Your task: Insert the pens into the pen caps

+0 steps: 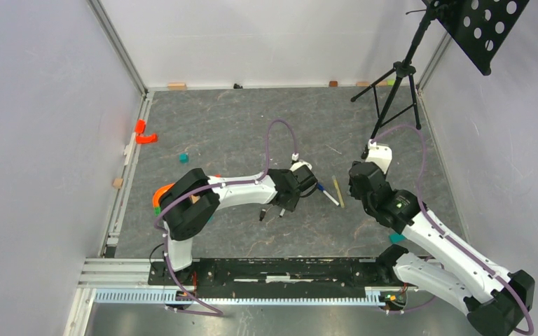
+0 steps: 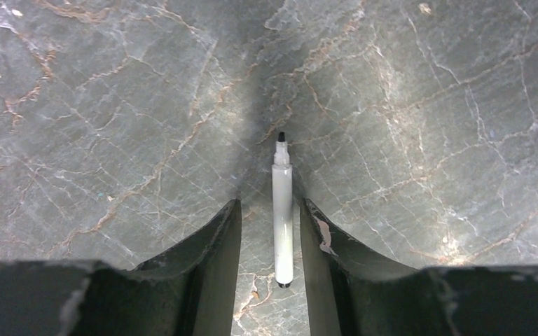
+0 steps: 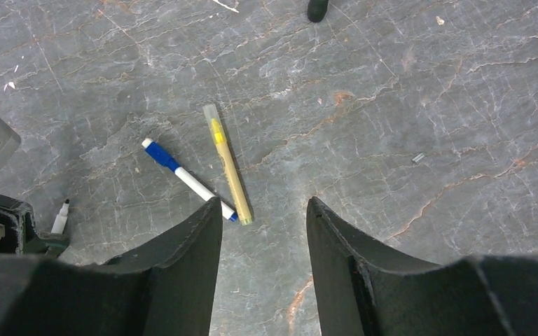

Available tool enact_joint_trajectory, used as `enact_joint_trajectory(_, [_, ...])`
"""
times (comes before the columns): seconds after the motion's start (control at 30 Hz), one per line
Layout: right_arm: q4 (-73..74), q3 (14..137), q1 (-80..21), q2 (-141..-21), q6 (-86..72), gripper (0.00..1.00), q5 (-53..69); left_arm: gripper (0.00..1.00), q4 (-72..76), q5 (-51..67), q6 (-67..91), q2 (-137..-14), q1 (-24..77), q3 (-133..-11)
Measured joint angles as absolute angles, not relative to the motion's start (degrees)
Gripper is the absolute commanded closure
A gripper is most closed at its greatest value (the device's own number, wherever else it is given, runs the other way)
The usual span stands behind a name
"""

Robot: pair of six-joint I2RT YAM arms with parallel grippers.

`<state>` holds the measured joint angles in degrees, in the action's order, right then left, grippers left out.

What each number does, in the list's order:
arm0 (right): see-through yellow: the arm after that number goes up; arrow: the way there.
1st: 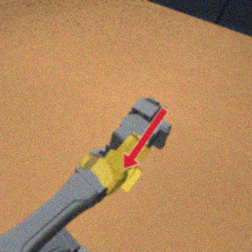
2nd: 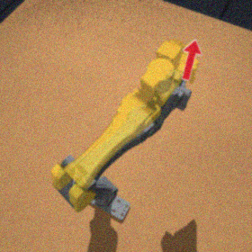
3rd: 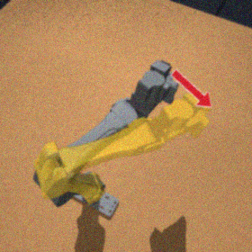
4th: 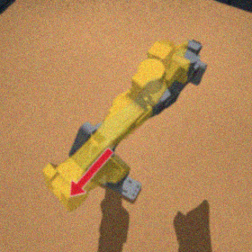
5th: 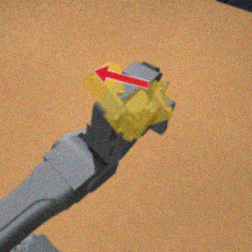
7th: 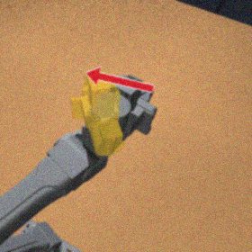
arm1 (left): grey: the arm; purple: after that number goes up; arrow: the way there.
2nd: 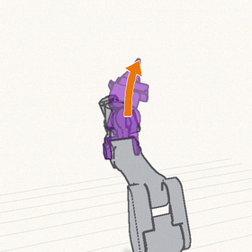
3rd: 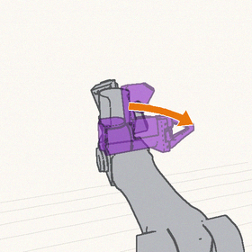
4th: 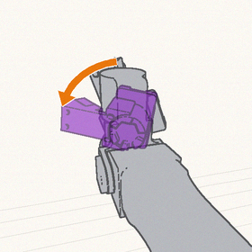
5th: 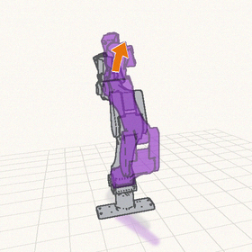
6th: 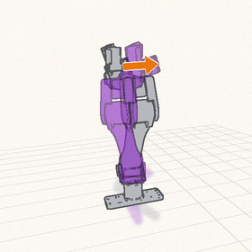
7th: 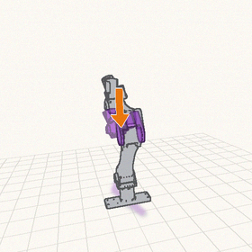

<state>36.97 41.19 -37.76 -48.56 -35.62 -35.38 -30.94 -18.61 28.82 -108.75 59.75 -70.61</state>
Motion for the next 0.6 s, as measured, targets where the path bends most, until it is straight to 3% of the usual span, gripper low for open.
enact_joint_trajectory(0.2, [36.93, 40.64, -37.76, -48.05, -35.46, 0.48, -35.35, 0.96, -29.17, -13.8, 26.28, -108.71, 59.48, -70.04])
enact_joint_trajectory(0.6, [36.8, 40.36, -37.76, -47.46, -33.52, 0.48, -34.28, 0.98, -22.79, -9.82, 23.03, -105.03, 58.67, -64.73])
